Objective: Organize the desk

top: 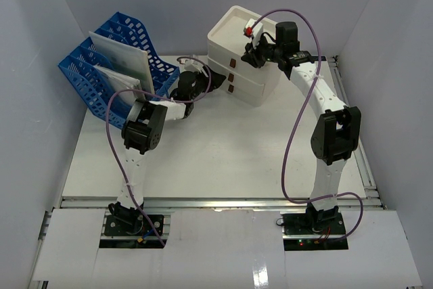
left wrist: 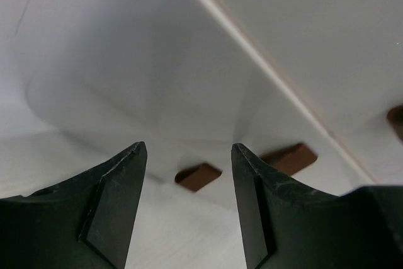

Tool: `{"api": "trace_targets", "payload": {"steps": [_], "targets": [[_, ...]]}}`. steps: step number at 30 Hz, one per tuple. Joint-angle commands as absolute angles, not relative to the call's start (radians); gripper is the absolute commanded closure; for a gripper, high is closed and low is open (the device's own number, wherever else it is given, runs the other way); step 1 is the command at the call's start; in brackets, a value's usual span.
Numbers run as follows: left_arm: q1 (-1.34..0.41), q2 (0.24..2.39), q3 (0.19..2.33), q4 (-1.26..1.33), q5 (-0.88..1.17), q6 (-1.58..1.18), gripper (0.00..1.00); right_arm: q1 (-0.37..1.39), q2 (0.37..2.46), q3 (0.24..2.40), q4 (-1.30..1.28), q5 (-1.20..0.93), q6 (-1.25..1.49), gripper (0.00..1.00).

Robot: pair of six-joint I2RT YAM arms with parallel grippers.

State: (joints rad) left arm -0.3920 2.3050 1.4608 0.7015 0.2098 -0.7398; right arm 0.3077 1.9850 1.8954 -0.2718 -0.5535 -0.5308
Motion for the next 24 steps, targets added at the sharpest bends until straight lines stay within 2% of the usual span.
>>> {"api": "trace_targets", "payload": {"steps": [1,6,10,12,13,15,16,21,23,24], "targets": [[-0.394,2.371,1.568,0.638,0.195,-0.811,0.33,0.328,2.026,1.890,-0.391,-0.630,-0.512,0.81],[-0.394,2.402,1.610,0.615,0.182,-0.843,0.33,0.329,2.020,1.877,-0.391,-0.620,-0.520,0.81],[-0.394,2.356,1.537,0.659,0.198,-0.841,0.33,0.327,2.011,1.873,-0.390,-0.611,-0.525,0.78],[-0.394,2.309,1.472,0.698,0.205,-0.822,0.33,0.327,2.006,1.875,-0.391,-0.590,-0.518,0.67],[-0.393,2.288,1.445,0.719,0.212,-0.810,0.33,0.328,2.002,1.875,-0.390,-0.566,-0.505,0.56],[-0.391,2.236,1.385,0.734,0.232,-0.772,0.32,0.328,1.993,1.884,-0.384,-0.509,-0.476,0.22],[-0.390,2.207,1.358,0.732,0.248,-0.747,0.32,0.328,1.985,1.889,-0.383,-0.485,-0.470,0.10],[-0.388,2.008,1.193,0.743,0.323,-0.636,0.22,0.326,1.907,1.903,-0.381,-0.377,-0.415,0.10],[-0.389,1.932,1.138,0.751,0.364,-0.589,0.06,0.324,1.857,1.900,-0.387,-0.342,-0.384,0.10],[-0.389,1.897,1.112,0.747,0.382,-0.568,0.02,0.324,1.834,1.894,-0.388,-0.331,-0.371,0.10]]}}
